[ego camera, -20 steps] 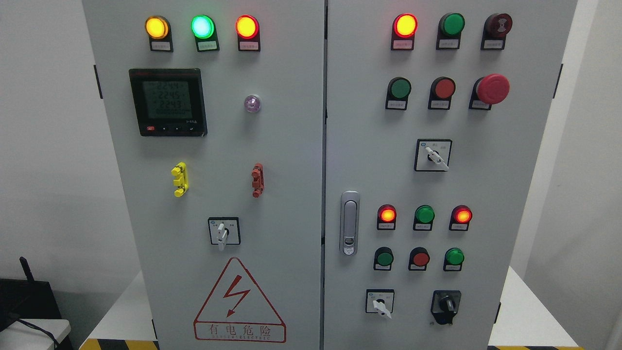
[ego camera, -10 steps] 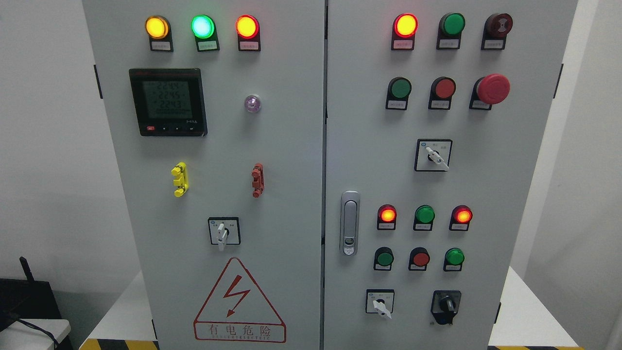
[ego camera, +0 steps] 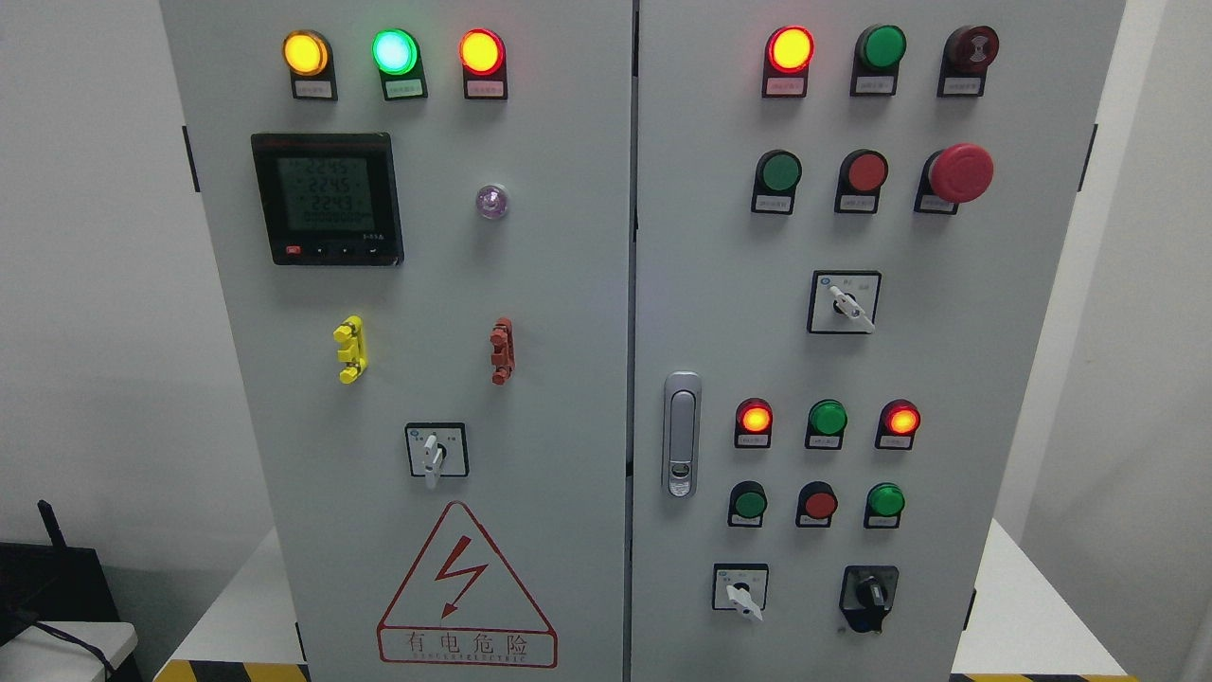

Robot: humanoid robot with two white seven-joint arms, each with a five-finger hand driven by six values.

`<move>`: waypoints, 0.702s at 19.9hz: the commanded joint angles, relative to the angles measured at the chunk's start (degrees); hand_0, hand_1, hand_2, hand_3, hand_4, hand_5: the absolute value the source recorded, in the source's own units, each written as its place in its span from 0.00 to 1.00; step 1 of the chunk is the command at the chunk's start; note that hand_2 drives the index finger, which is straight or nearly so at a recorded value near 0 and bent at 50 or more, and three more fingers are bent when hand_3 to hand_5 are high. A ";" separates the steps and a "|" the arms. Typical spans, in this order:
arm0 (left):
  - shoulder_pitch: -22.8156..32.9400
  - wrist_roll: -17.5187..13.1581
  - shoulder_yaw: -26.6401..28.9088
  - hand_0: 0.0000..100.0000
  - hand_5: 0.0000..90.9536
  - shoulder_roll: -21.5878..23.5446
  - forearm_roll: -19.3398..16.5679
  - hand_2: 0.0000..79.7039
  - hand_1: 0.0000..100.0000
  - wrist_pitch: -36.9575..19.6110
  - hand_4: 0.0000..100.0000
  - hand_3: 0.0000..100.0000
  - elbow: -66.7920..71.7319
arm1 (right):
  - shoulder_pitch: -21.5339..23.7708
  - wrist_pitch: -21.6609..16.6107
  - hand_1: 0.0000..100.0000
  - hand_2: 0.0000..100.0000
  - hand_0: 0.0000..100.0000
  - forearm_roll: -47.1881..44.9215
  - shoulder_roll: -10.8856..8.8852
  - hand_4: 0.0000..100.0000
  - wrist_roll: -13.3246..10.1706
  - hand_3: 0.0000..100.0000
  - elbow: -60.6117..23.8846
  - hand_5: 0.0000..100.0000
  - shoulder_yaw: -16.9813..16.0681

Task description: Turn on light switch 1

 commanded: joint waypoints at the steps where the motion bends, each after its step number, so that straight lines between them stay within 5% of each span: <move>1: -2.28 -0.45 0.31 0.49 0.13 0.63 0.61 0.23 0.04 0.56 0.44 0.36 -23.68 | 0.00 -0.01 0.39 0.00 0.12 -0.97 0.00 0.00 0.02 0.00 0.02 0.00 0.00; 8: -7.10 -1.33 -6.45 0.44 0.32 0.54 0.44 0.35 0.05 0.56 0.48 0.37 -28.36 | 0.00 -0.01 0.39 0.00 0.12 -0.97 0.00 0.00 -0.06 0.00 -0.07 0.00 0.00; 14: -9.93 -0.54 -15.93 0.35 0.37 0.54 -1.67 0.38 0.11 4.86 0.48 0.38 -32.13 | 0.00 -0.01 0.39 0.00 0.12 -1.05 0.00 0.00 -0.06 0.00 -0.07 0.00 0.00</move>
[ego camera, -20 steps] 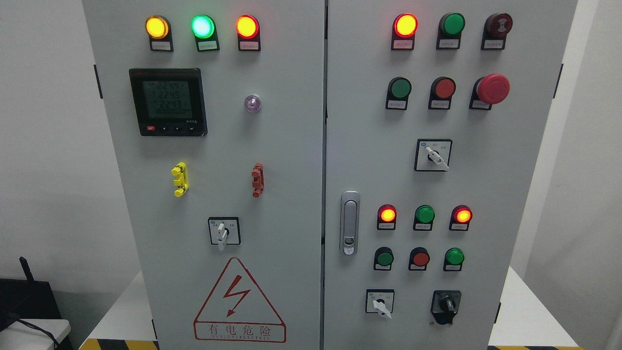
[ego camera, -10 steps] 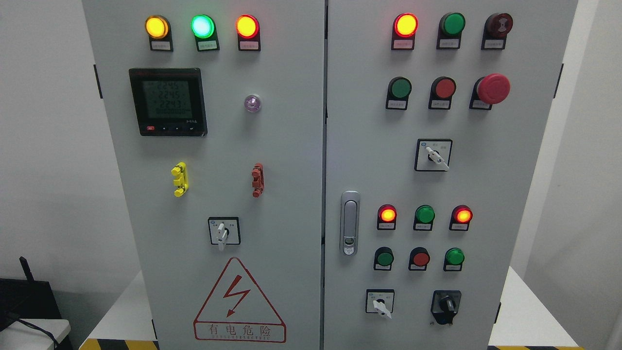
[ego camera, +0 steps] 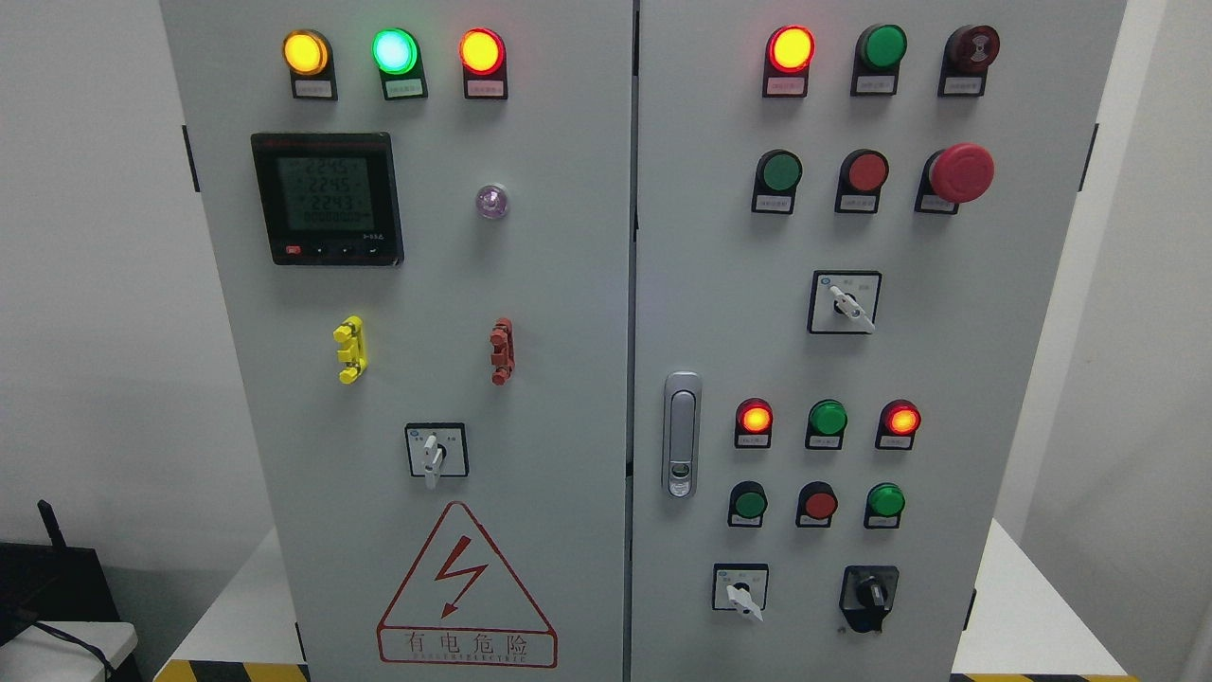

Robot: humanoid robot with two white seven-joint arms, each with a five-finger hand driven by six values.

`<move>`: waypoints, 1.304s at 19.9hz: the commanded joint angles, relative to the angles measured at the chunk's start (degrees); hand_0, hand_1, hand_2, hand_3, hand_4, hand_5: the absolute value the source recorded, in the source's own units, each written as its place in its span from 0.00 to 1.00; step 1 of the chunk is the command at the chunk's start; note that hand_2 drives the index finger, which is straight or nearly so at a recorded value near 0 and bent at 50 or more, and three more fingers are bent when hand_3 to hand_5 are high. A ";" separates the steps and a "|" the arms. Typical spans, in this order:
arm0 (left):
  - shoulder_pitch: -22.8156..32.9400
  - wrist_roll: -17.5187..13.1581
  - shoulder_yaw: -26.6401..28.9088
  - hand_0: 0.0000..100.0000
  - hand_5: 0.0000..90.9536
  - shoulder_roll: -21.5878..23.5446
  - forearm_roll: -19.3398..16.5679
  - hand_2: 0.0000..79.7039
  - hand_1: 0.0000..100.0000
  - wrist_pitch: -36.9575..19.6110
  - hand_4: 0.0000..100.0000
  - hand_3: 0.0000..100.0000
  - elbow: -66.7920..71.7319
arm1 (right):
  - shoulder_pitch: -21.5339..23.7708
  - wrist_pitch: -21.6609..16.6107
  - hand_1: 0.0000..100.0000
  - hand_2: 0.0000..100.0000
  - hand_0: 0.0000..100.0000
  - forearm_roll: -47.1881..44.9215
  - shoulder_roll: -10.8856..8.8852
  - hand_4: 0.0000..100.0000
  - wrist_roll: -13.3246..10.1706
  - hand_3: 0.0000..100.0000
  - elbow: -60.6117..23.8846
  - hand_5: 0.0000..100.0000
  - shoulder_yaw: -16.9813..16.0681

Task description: Turn on light switch 1

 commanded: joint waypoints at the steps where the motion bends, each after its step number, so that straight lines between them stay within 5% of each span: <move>1: -3.12 0.88 -11.85 0.34 0.37 -0.09 -1.67 0.38 0.11 3.14 0.48 0.38 -12.14 | 0.00 -0.01 0.39 0.00 0.12 -0.97 0.00 0.00 -0.23 0.00 0.02 0.00 0.00; 5: -7.68 5.53 -17.57 0.22 0.44 -1.23 -5.18 0.42 0.19 7.09 0.51 0.43 -12.49 | 0.00 -0.01 0.39 0.00 0.12 -0.97 0.00 0.00 -0.23 0.00 0.02 0.00 0.00; 11: -11.29 9.48 -24.95 0.15 0.53 -4.13 -5.54 0.49 0.27 12.10 0.56 0.50 -12.49 | 0.00 -0.01 0.39 0.00 0.12 -1.06 0.00 0.00 -0.23 0.00 0.02 0.00 0.00; 26: -16.39 15.91 -32.96 0.11 0.81 -7.21 -11.69 0.63 0.39 22.74 0.70 0.53 -12.05 | 0.00 -0.01 0.39 0.00 0.12 -1.06 0.00 0.00 -0.23 0.00 0.02 0.00 0.00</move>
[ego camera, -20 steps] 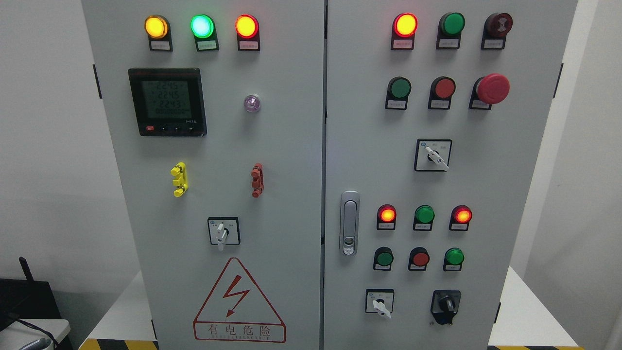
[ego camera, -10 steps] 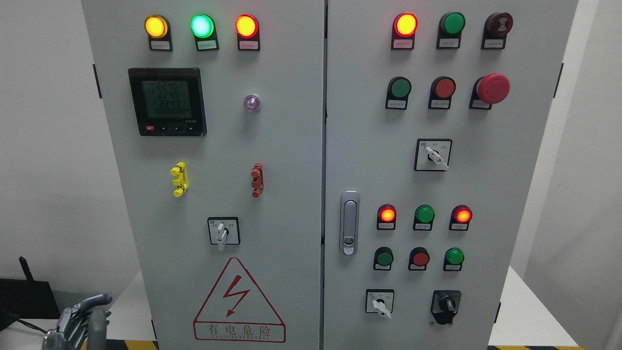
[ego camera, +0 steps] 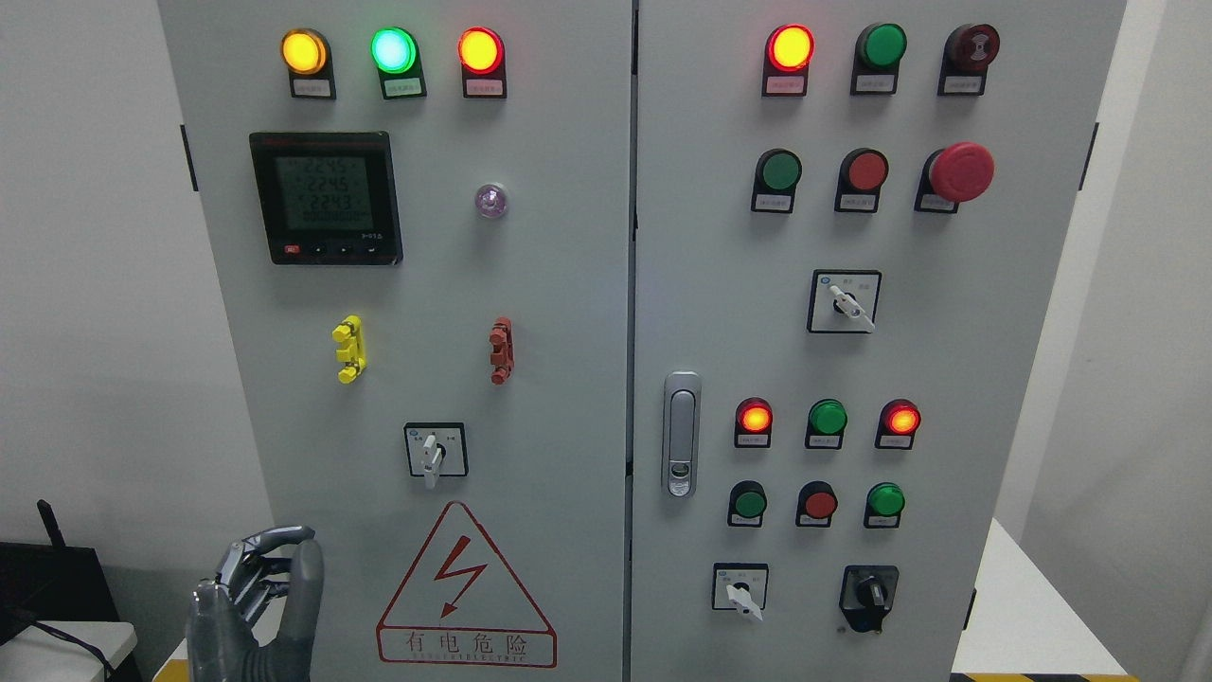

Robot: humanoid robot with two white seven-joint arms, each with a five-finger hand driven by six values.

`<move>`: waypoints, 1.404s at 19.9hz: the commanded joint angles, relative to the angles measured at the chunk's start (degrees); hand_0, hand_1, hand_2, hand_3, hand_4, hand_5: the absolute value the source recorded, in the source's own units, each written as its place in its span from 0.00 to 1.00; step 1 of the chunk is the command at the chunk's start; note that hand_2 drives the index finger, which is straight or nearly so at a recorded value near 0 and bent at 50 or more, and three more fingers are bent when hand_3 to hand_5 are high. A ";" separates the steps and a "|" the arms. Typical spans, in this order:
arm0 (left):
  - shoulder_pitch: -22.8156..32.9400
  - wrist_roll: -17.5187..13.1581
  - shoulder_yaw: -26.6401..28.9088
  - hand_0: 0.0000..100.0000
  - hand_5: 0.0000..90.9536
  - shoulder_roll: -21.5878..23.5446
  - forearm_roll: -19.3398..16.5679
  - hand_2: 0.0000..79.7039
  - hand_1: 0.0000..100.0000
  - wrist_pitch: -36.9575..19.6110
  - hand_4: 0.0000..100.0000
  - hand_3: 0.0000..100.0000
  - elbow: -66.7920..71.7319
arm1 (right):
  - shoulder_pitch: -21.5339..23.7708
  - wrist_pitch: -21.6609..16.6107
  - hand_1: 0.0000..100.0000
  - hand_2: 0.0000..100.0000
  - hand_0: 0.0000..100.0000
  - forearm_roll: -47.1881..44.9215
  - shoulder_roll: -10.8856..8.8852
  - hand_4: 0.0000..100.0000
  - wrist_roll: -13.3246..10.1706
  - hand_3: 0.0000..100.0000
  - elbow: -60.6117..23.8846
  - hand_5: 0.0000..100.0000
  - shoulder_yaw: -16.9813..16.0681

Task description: Turn on light switch 1

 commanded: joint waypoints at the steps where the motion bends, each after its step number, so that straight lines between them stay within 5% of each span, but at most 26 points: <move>1: -1.03 1.00 -6.66 0.11 0.82 -2.07 -1.66 0.63 0.39 2.37 0.70 0.53 -1.04 | 0.00 -0.01 0.39 0.00 0.12 -1.05 0.00 0.00 -0.02 0.00 0.03 0.00 0.00; 9: -1.03 3.11 -6.66 0.10 0.97 -2.16 -1.66 0.72 0.43 3.87 0.79 0.65 -1.13 | 0.00 -0.01 0.39 0.00 0.12 -1.05 0.00 0.00 -0.02 0.00 -0.06 0.00 0.00; 17: -1.20 5.66 -6.57 0.10 0.98 -2.16 -2.10 0.74 0.45 6.94 0.83 0.87 -1.04 | 0.00 -0.01 0.39 0.00 0.12 -0.97 0.00 0.00 0.06 0.00 0.03 0.00 0.00; 20: -2.61 8.46 -6.57 0.10 0.98 -2.33 -2.01 0.74 0.46 9.92 0.84 0.89 -0.96 | 0.00 -0.01 0.39 0.00 0.12 -1.05 0.00 0.00 -0.02 0.00 0.03 0.00 0.00; 28: -4.98 10.05 -7.27 0.09 0.98 -2.60 -1.92 0.74 0.57 13.27 0.84 0.90 -0.34 | 0.00 -0.01 0.39 0.00 0.12 -0.97 0.00 0.00 -0.02 0.00 0.03 0.00 0.00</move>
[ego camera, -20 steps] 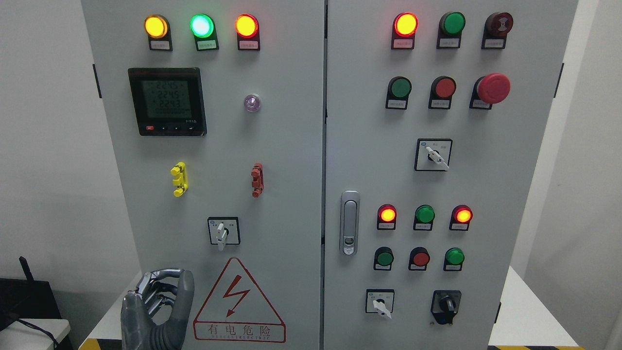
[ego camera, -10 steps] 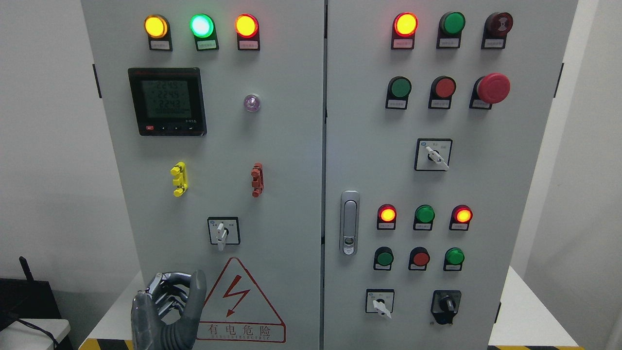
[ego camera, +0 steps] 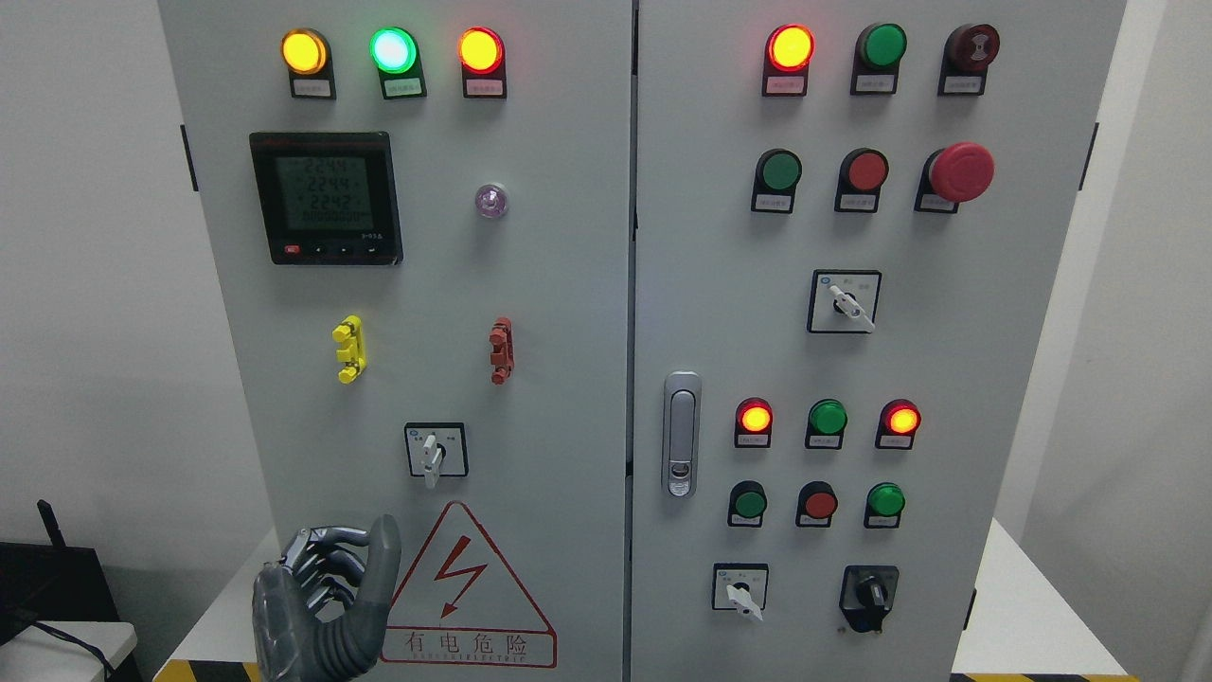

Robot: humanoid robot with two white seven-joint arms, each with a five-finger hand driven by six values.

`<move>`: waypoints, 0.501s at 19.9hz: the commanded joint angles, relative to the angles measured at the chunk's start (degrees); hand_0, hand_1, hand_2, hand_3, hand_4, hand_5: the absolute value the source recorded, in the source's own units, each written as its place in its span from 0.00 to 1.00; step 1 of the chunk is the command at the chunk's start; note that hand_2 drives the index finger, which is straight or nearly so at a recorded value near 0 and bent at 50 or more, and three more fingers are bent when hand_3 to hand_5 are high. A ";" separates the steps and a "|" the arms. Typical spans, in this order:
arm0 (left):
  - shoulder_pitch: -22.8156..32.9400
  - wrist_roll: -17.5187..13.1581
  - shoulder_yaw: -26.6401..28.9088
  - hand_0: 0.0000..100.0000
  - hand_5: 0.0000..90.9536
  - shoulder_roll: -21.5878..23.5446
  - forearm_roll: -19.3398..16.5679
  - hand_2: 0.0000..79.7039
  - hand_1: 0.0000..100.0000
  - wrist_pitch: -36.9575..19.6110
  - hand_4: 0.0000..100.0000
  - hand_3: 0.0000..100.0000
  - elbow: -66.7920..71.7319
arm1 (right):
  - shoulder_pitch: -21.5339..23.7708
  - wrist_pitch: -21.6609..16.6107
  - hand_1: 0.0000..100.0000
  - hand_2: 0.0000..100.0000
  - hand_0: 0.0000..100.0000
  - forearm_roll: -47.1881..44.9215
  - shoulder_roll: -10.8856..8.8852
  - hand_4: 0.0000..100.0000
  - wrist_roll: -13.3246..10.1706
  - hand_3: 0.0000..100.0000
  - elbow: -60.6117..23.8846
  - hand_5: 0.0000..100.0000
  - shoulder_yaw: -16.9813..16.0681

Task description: Turn on light switch 1

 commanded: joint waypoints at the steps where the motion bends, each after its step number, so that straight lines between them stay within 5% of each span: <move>1: -1.51 0.57 -1.72 0.09 0.98 -0.50 0.05 0.74 0.58 1.17 0.84 0.89 0.65 | 0.00 -0.01 0.39 0.00 0.12 -0.97 0.00 0.00 0.08 0.00 0.02 0.00 0.00; 10: -3.09 5.93 -4.45 0.08 0.98 -0.59 1.62 0.73 0.62 4.24 0.85 0.90 1.45 | 0.00 -0.01 0.39 0.00 0.12 -1.06 0.00 0.00 -0.01 0.00 -0.06 0.00 0.00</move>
